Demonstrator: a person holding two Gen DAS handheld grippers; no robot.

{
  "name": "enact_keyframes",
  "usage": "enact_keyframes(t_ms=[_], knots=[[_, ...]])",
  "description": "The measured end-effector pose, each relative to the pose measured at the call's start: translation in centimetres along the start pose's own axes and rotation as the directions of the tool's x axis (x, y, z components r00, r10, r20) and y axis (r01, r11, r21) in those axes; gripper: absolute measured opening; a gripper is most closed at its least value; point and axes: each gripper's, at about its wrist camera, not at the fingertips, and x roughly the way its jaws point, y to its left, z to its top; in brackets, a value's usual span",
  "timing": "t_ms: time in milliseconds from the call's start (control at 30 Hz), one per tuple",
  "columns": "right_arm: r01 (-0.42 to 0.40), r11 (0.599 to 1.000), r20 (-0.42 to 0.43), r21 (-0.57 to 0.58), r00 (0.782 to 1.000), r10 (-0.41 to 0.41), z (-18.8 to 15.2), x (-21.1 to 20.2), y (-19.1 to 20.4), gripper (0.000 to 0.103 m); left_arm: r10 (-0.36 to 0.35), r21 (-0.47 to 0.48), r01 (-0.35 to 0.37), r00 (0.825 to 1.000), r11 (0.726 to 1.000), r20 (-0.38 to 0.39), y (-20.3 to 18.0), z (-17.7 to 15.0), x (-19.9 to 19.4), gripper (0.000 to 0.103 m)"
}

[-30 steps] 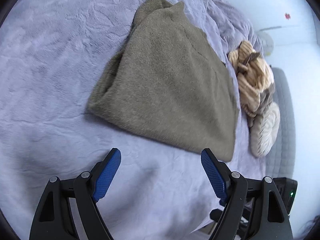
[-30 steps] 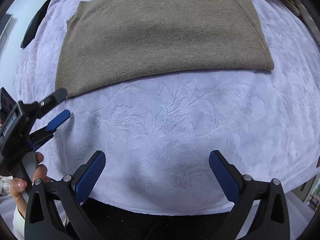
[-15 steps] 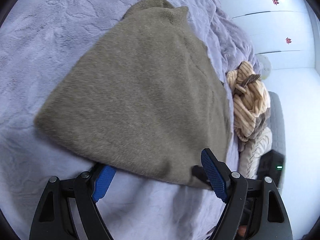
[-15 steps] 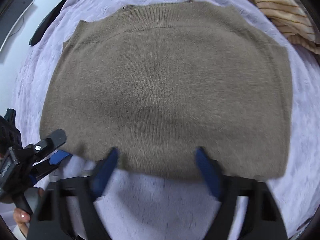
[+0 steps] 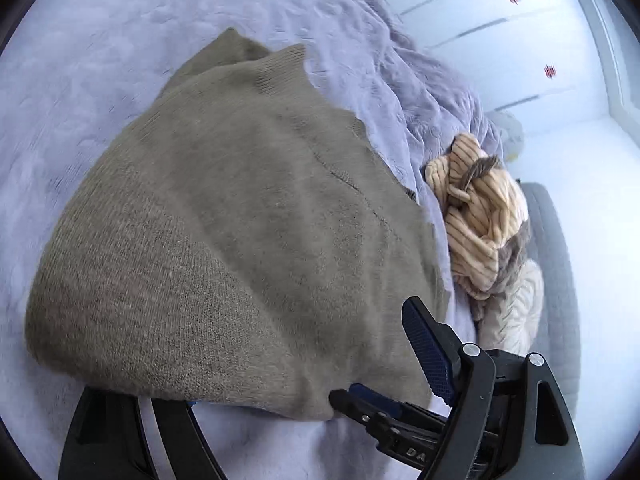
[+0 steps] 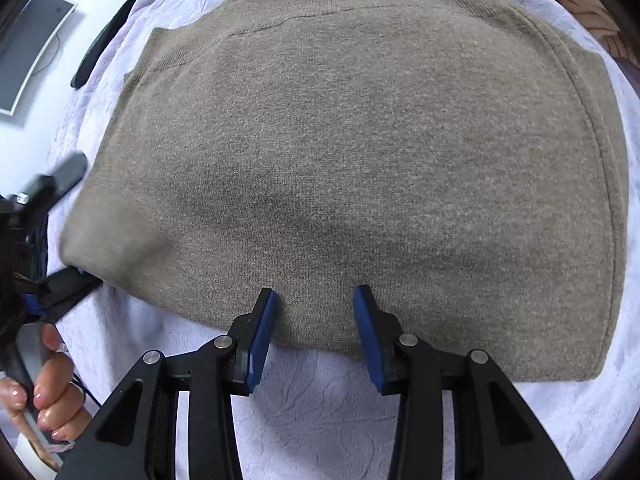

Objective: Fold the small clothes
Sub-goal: 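Grasp one side edge of the folded sweater with the left tool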

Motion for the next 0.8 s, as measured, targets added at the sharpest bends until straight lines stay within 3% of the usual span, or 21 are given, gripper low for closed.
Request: enact_keyframes(t_ms=[33,100,167,233,300,367,467,633,700,800], knots=[[-0.003,1.000,0.001,-0.001,1.000,0.003,-0.3,-0.3,-0.8,0.044,0.040,-0.006,-0.040,0.999,0.999,-0.011,0.3,0.2,0.8,0.083],[-0.009,1.000,0.002,-0.002,1.000,0.009,-0.3,-0.4,-1.0,0.044,0.103,-0.078,-0.104,0.994,0.992,-0.018,1.8,0.5,1.9,0.071],[-0.014,1.000,0.004,-0.003,1.000,0.014,-1.2,-0.8,-2.1,0.044,0.143,-0.143,-0.142,0.990,0.979,-0.004,3.0,0.9,2.1,0.035],[-0.020,1.000,0.007,-0.008,1.000,0.020,-1.6,-0.9,-2.8,0.044,0.140,-0.175,-0.133,0.990,0.976,0.028,3.4,1.1,1.6,0.023],[-0.027,1.000,0.010,-0.010,1.000,0.027,-1.7,-1.1,-3.2,0.044,0.184,-0.114,-0.177,0.981,0.978,0.055,2.2,1.0,1.1,0.018],[-0.034,0.999,0.011,-0.005,0.999,0.034,-2.0,-1.0,-3.3,0.044,0.249,0.033,-0.253,0.963,0.967,0.106,-0.6,0.6,0.8,0.018],[-0.061,0.998,0.009,0.006,0.998,0.061,-2.6,-1.9,-4.2,0.044,0.295,0.231,-0.333,0.938,0.914,0.183,-4.7,-0.1,0.3,0.018],[-0.137,0.989,0.015,0.064,0.991,0.136,-1.4,-4.8,-7.0,0.049,0.331,0.509,-0.430,0.902,0.746,0.278,-10.0,-1.7,1.1,0.018],[-0.149,0.987,0.039,0.064,0.988,0.147,-0.4,-6.7,-8.2,0.059,0.336,0.569,-0.447,0.895,0.690,0.295,-11.0,-2.3,1.5,0.018],[-0.195,0.980,0.043,0.022,0.980,0.194,2.5,-9.9,-8.4,0.082,0.348,0.600,-0.459,0.888,0.655,0.300,-11.6,-2.8,1.8,0.018]])
